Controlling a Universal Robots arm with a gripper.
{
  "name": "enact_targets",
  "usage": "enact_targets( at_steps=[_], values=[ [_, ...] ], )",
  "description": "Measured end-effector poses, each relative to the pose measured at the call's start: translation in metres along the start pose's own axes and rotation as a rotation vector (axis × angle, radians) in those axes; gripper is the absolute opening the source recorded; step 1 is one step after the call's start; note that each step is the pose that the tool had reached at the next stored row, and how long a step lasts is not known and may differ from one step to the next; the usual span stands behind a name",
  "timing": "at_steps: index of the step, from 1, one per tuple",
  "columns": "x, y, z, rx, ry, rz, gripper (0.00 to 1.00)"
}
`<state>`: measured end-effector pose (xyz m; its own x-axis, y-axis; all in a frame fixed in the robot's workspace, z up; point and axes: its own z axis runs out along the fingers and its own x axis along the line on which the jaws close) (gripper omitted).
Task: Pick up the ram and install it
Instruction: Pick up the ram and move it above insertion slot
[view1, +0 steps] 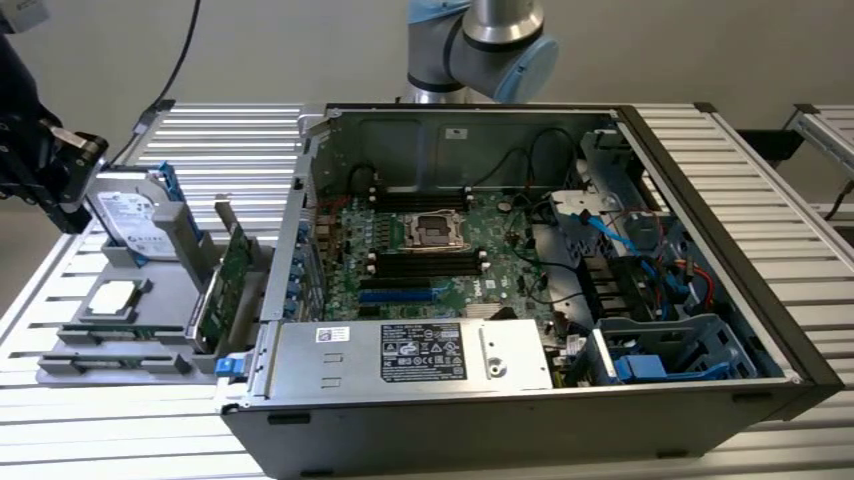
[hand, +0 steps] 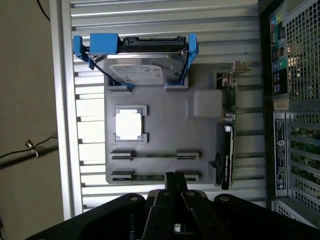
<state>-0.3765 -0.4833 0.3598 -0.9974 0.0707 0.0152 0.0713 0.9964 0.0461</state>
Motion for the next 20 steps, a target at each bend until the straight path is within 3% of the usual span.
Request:
enact_targets(
  at_steps=[20],
  values=[
    [0.002,-0.0007,0.0109,0.0045,0.0153,-0.346,0.11]
  ],
)
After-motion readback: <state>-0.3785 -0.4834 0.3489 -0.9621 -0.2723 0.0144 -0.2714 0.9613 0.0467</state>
